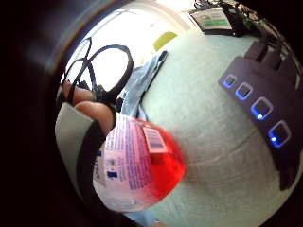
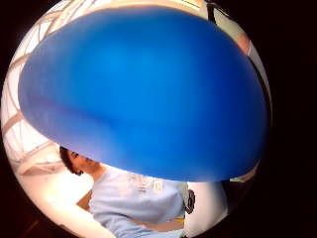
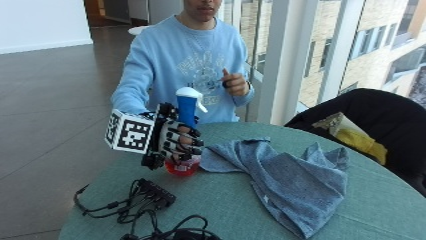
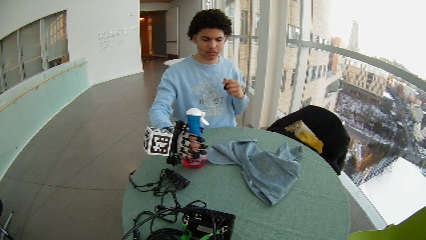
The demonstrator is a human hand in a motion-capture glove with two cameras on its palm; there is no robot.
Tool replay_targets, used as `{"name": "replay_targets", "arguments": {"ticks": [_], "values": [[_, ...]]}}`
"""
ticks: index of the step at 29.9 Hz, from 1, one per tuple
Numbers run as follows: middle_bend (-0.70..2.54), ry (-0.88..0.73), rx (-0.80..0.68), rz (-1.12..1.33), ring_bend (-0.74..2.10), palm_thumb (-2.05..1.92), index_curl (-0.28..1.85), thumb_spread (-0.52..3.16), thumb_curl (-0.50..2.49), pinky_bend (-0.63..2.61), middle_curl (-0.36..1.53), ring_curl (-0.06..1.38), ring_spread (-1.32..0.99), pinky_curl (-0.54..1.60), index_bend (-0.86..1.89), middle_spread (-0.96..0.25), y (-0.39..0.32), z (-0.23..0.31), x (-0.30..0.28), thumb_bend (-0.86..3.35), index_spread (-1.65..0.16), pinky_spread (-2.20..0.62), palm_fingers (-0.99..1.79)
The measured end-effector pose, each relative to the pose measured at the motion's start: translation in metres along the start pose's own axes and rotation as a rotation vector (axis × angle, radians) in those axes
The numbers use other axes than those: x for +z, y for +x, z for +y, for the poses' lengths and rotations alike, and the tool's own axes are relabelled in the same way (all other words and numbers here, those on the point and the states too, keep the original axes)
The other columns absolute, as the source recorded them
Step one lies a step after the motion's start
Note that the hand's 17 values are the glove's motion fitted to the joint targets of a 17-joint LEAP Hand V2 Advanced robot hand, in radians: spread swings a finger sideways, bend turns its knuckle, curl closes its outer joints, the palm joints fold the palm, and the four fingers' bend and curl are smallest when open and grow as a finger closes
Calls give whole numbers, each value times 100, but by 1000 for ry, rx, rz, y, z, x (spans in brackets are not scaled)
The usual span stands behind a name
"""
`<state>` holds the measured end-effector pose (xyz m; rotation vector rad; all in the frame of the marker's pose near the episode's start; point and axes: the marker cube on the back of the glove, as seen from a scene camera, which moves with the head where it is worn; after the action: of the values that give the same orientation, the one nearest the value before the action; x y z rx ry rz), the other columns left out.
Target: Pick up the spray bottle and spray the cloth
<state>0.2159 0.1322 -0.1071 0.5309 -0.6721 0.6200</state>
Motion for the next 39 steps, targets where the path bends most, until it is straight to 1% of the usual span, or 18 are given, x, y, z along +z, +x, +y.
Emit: {"name": "replay_targets", "arguments": {"ticks": [10,21,29,39], "values": [[29,-140,104,258,50,88,32,81,50,29,43,40,-6,37,12,-10,-43,-44,-2,-2,-25,0,117],[31,-279,127,545,53,87,32,78,54,32,44,40,-5,38,12,-9,-66,-87,25,-3,-23,-2,118],[33,-356,182,639,54,87,32,78,56,34,45,40,-5,39,12,-9,-66,-106,38,-3,-22,-3,118],[34,-387,219,705,56,86,32,77,58,35,45,39,-5,39,13,-9,-59,-108,44,-3,-21,-4,118]]}}
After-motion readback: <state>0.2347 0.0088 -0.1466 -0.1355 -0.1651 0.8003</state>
